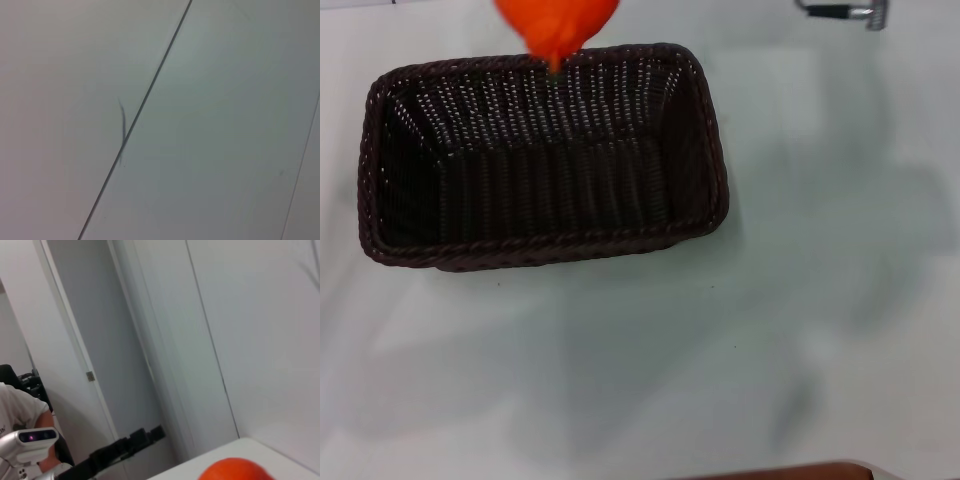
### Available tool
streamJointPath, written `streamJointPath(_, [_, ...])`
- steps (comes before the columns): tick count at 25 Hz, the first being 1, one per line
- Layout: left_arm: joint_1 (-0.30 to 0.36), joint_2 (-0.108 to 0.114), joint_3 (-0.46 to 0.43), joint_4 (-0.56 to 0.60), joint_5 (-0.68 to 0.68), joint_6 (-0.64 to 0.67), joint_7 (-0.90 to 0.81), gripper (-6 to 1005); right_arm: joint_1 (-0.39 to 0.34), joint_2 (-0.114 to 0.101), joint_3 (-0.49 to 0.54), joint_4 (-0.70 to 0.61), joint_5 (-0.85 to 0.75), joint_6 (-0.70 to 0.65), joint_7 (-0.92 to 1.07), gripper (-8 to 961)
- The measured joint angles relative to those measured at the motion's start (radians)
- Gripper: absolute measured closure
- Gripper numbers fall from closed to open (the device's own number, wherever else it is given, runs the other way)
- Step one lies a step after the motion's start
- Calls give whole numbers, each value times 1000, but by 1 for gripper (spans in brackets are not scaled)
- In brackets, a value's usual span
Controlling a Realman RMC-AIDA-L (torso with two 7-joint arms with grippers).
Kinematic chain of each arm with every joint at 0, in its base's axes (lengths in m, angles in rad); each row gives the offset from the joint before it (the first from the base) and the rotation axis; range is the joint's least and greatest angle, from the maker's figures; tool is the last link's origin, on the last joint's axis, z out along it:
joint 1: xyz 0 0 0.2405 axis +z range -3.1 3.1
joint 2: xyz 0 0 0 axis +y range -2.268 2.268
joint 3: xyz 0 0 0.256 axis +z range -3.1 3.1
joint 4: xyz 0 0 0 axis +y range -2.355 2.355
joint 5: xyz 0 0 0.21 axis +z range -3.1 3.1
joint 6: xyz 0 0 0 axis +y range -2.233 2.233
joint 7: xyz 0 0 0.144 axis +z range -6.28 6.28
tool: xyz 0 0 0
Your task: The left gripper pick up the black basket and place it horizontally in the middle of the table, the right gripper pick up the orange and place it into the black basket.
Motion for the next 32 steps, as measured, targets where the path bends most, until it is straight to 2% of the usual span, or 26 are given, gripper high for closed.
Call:
streamJointPath(3, [2,0,1,0,0,0,0,133,7,-3,-45,42,19,47,-3,812])
streamJointPath(7, [3,-2,-2,0,0,3,0,133,2,-3,-53,62,21,64,-4,767])
streamJointPath(13, [-1,-5,-6,0,-5,35,10,132,-9,-5,-49,76,23,67,-13,487])
streamJointPath(19, [-5,-9,-6,-42,-79,78,11,131,-38,-1,-39,77,73,75,-55,233])
streamJointPath(23, [-6,-9,-5,-87,-122,113,30,131,-124,3,-33,90,226,137,-215,71])
streamJointPath(28, [-9,-10,-6,-167,-183,184,113,129,-235,1,-13,255,493,253,-567,18])
streamJointPath(32, [-10,-13,-7,-246,-261,256,143,129,-285,6,47,432,772,251,-912,19])
